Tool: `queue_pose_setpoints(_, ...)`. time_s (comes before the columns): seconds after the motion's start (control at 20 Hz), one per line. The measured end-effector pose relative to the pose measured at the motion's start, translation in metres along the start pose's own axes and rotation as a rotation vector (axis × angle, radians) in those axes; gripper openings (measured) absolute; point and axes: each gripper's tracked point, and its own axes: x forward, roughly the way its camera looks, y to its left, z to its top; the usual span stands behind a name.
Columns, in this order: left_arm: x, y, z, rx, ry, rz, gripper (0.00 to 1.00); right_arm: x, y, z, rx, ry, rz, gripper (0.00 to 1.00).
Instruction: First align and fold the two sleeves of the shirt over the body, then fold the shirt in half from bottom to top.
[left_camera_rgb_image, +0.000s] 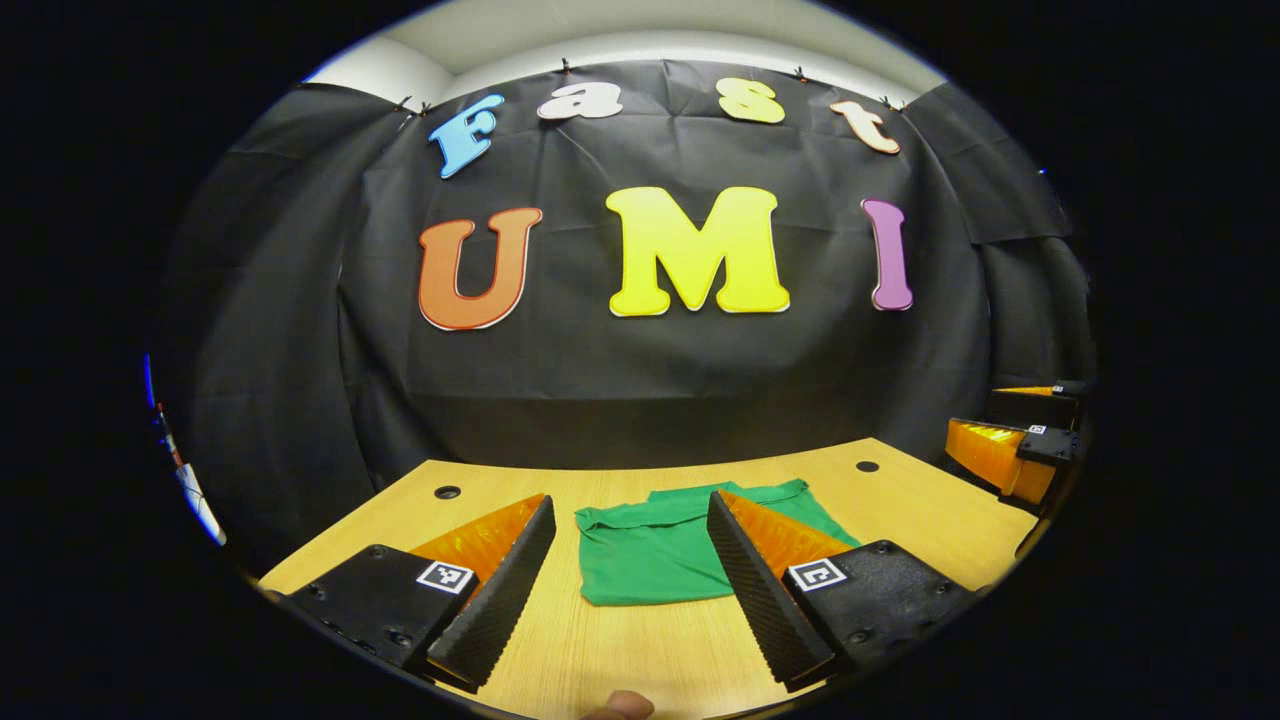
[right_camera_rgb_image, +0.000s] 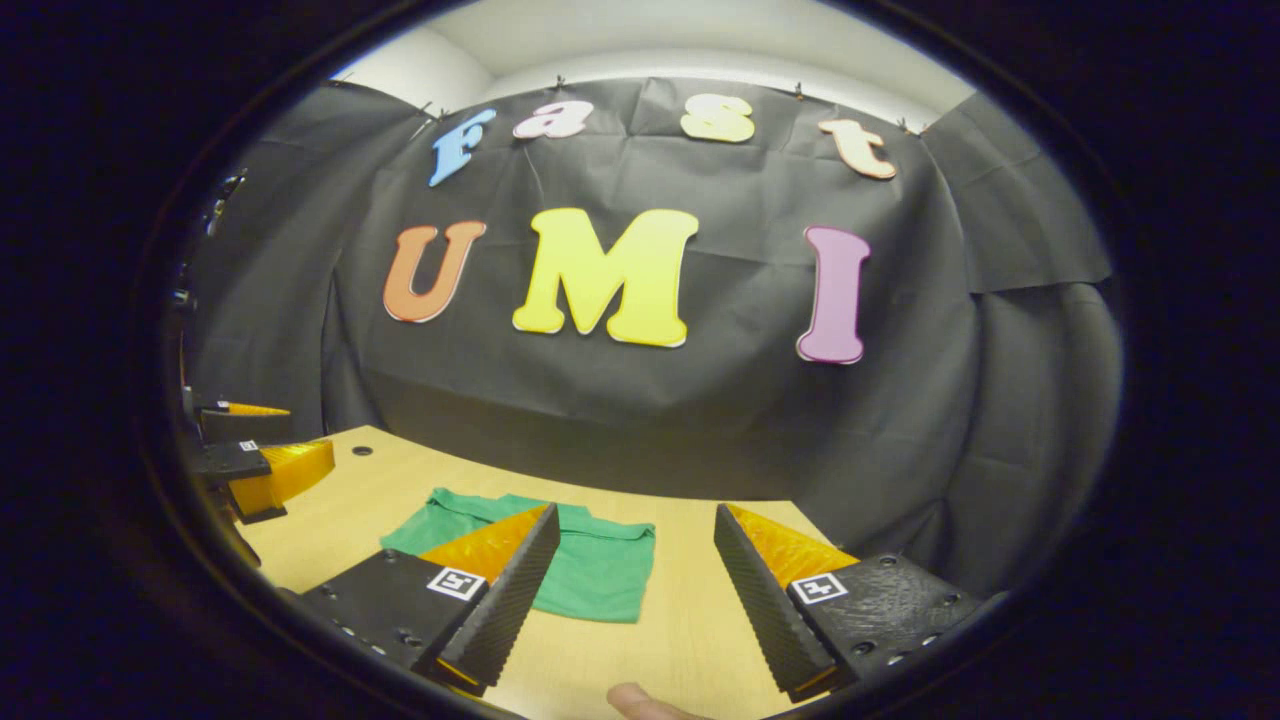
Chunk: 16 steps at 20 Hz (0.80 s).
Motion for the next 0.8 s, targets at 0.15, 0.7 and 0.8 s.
queue_pose_setpoints(0.15,-0.052,-0.018,0.005,0.037,-0.029,-0.003,0.98,-0.064,-0.014,0.006,0.025,-0.035,0.005,0.95)
queue_pose_setpoints(0.7,-0.162,-0.045,-0.032,0.051,-0.017,-0.017,0.98,-0.177,-0.049,-0.034,-0.026,-0.073,-0.034,0.95)
queue_pose_setpoints(0.8,-0.165,-0.052,-0.036,0.053,-0.014,-0.034,0.99,-0.181,-0.042,-0.038,0.024,-0.064,-0.011,0.95)
